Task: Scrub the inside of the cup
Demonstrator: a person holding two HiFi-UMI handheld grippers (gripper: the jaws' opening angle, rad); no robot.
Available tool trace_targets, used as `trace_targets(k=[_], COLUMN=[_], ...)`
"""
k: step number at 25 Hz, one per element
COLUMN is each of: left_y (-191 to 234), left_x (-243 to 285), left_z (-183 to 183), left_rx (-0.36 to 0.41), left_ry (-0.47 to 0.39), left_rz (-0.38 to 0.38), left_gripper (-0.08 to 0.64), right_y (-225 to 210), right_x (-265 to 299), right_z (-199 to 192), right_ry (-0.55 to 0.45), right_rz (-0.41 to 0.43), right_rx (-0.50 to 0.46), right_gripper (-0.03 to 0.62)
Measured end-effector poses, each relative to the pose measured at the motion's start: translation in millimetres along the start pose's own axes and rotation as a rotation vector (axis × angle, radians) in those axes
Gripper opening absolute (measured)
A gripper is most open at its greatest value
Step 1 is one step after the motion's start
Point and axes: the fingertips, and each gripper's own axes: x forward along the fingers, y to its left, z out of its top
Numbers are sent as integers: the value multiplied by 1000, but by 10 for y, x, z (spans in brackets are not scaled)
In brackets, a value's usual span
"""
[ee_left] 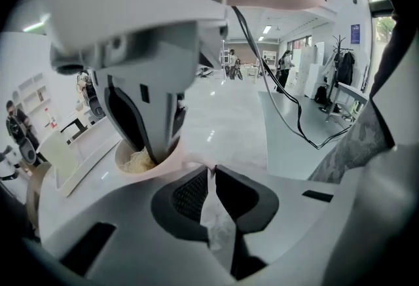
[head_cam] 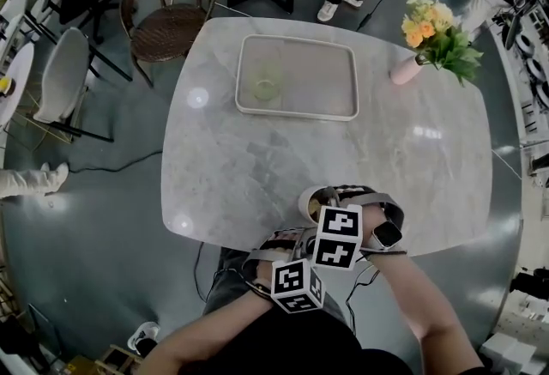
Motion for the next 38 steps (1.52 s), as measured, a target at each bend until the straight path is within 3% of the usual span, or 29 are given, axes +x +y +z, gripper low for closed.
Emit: trace_targets(k=[4,8,14,17,19,22,24,26,29,32,33,35,38], left_y=[-4,65,430,768,933,877,702,545,477,542,573,638,774], left_x=[6,-70,-330,-439,-479,-501,-458,-380,-269,-239,-244,-257,-274], left_z=[-2,-99,-425,-572,-585,-462,-436,-436,-345,-269,-273,-300,-357], left_rx=[8,-23,-106,-129,-126,-75,-31,-1,37,133,151,140,142], left_ry=[1,8,45,75,71,7,9,32,30,24,25,20,33], left_rz=[2,10,99,202,225,145,69,20,39,117,133,131,138], left_gripper=[48,46,48,15,15,15,33,191,202,168,110,100,90], right_y=[54,52,20,33,2,-56,-53,-44,-50,-100,-118,-123,-85], right_x=[-80,-223,-401,-410,-362,-251,-199,-177,-175,-163,-145,-82,-48], right_z=[26,-33,-32,-10,-35,-56,-49,-45,-63,-63,-55,-22,51], right_ry=[-99,-168,-228,-189,-133,-75,-70,-83,-94,-74,-62,-42,-70], right_rz=[173,248,257,225,174,102,97,113,126,58,19,-43,-63], right_rx=[183,284,355,318,278,239,239,258,275,186,114,-59,-251], right_gripper=[60,60,60,60,60,60,60,60,60,60,60,60,60])
